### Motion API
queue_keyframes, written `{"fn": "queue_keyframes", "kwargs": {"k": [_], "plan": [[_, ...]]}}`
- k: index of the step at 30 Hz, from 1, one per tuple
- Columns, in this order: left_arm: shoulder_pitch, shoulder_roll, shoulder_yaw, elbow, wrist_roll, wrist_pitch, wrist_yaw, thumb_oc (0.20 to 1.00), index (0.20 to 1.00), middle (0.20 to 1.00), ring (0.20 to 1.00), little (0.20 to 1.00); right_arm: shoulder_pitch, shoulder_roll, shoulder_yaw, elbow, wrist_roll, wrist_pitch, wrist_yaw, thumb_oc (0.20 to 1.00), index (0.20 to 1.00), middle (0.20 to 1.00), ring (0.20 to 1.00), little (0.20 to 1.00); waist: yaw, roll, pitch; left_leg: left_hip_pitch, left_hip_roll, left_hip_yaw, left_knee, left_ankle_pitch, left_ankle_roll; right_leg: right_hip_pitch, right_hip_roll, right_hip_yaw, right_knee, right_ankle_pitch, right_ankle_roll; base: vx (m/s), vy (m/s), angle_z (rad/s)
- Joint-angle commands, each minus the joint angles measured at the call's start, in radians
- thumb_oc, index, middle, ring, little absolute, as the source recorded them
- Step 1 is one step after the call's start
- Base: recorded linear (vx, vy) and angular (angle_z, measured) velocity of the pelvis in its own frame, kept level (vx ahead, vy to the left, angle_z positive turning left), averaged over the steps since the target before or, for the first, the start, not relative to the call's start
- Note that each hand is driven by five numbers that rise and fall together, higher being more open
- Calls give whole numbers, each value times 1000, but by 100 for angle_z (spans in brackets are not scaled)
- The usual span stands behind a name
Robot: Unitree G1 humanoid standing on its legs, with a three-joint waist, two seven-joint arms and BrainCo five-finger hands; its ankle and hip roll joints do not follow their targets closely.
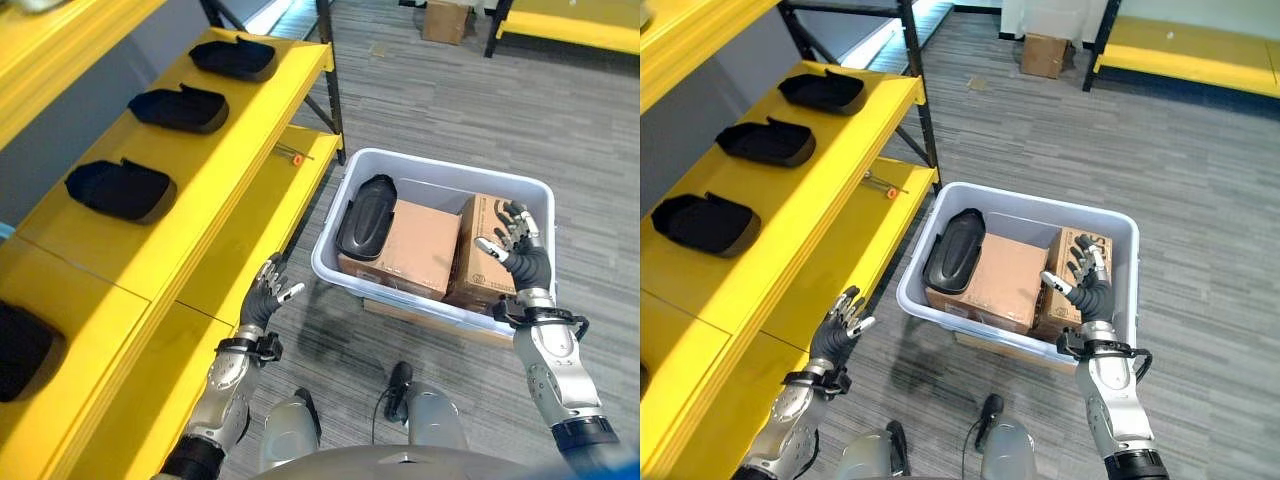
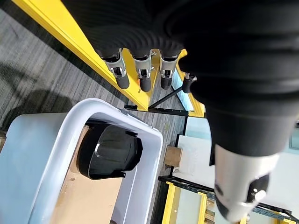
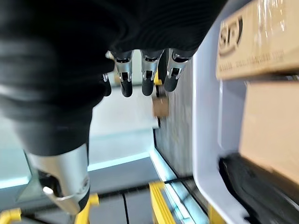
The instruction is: Move parts from the plastic box to the shelf.
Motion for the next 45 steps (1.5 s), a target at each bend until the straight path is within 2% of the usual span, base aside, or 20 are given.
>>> {"fn": "queue_keyframes", "kwargs": {"k": [1,2,3,4,5,6,8,9,10,11,13,14,17,26,29,35,39,45], "plan": [[-26,8,62,-112,7,-63,36,1000,1000,1000,1000,1000,-53,-42,-19,-96,-14,-68,-32,1000,1000,1000,1000,1000,16,-1,46,12,51,-11,-122,200,-42,169,-126,52,-190,123,166,304,443,-24],[-26,3,71,-109,3,-67,46,1000,1000,1000,1000,1000,-55,-37,-27,-95,-8,-69,-37,1000,1000,1000,1000,1000,25,12,39,12,71,-3,-158,228,-64,173,-143,67,-168,119,183,245,352,-42],[-27,3,71,-108,3,-67,46,1000,1000,1000,1000,1000,-55,-38,-27,-96,-8,-69,-38,1000,1000,1000,1000,1000,28,12,39,17,71,1,-161,229,-64,172,-144,70,-165,118,183,211,326,-65],[-21,5,80,-117,-5,-71,42,1000,1000,1000,1000,1000,-49,-30,-30,-106,-4,-68,-31,1000,1000,1000,1000,1000,30,14,38,41,68,13,-147,185,-56,170,-153,90,-147,108,190,116,227,-59],[-19,7,78,-119,-2,-74,44,1000,1000,1000,1000,1000,-45,-20,-35,-106,3,-74,-30,1000,1000,1000,1000,1000,38,14,37,42,52,-10,-121,157,-51,177,-168,108,-150,123,203,165,306,-48],[-18,8,80,-118,-2,-74,40,1000,1000,1000,1000,1000,-38,-12,-38,-110,7,-71,-23,1000,1000,1000,1000,1000,35,13,33,46,44,-5,-119,146,-49,180,-175,119,-152,132,207,182,338,-42],[-28,22,77,-129,-6,-75,36,1000,1000,1000,1000,1000,-18,5,-58,-102,13,-68,-32,1000,1000,1000,1000,1000,34,-3,40,32,9,7,-68,110,-39,209,-214,126,-181,180,224,136,335,-56],[-37,43,83,-132,-5,-83,41,1000,1000,1000,1000,1000,-12,25,-58,-93,21,-62,-37,1000,1000,1000,1000,1000,35,-25,47,8,-19,34,7,65,-28,218,-259,120,-206,240,247,60,255,-52],[-38,44,83,-131,-5,-83,42,1000,1000,1000,1000,1000,-12,25,-58,-92,21,-62,-37,1000,1000,1000,1000,1000,36,-28,46,4,-21,34,15,60,-27,218,-262,121,-208,243,249,47,237,-42],[-50,60,89,-131,2,-86,50,1000,1000,1000,1000,1000,-18,34,-51,-89,27,-60,-43,1000,1000,1000,1000,1000,36,-37,51,-12,-30,43,55,27,-20,221,-277,120,-223,267,258,16,141,-30],[-69,74,94,-126,12,-88,66,1000,1000,1000,1000,1000,-23,36,-33,-89,31,-55,-31,1000,1000,1000,1000,1000,36,-48,46,-43,-41,55,83,15,-9,203,-291,123,-239,301,258,30,194,-16],[-84,84,100,-125,21,-91,71,1000,1000,1000,1000,1000,-18,39,-29,-95,37,-53,-20,1000,1000,1000,1000,1000,33,-59,45,-62,-44,55,115,-12,-2,200,-297,118,-249,315,264,32,138,7],[-102,86,98,-122,37,-94,82,1000,1000,1000,1000,1000,-19,41,-19,-100,44,-52,-12,1000,1000,1000,1000,1000,29,-69,37,-77,-45,59,133,-28,3,196,-300,109,-257,317,267,60,70,13],[-178,81,56,-132,60,-99,102,1000,1000,1000,1000,1000,-26,24,22,-133,40,-51,17,1000,1000,1000,1000,1000,8,-72,33,-47,-20,84,109,-13,-13,168,-279,127,-251,289,261,50,-12,-9],[-245,85,15,-152,77,-111,109,1000,1000,1000,1000,1000,-41,12,45,-141,43,-54,22,1000,1000,1000,1000,1000,-18,-62,42,-18,0,106,80,3,-26,138,-262,155,-231,260,252,40,-41,-30],[-337,84,-32,-146,125,-124,143,1000,1000,1000,1000,1000,-71,2,71,-154,38,-63,17,1000,1000,1000,1000,1000,-48,-46,66,2,14,133,47,26,-39,88,-243,193,-215,239,246,-1,-18,-30],[-435,67,-71,-90,169,-134,199,1000,1000,1000,1000,1000,-101,-5,96,-169,24,-74,0,1000,1000,1000,1000,1000,-81,-28,98,1,19,157,26,37,-46,30,-235,229,-198,233,242,-18,-7,-17],[-534,43,-91,4,188,-144,258,1000,1000,1000,1000,1000,-119,-13,108,-182,16,-84,-14,1000,1000,1000,1000,1000,-115,-24,124,-3,21,182,11,44,-51,-23,-224,262,-187,236,239,0,1,-20]]}}
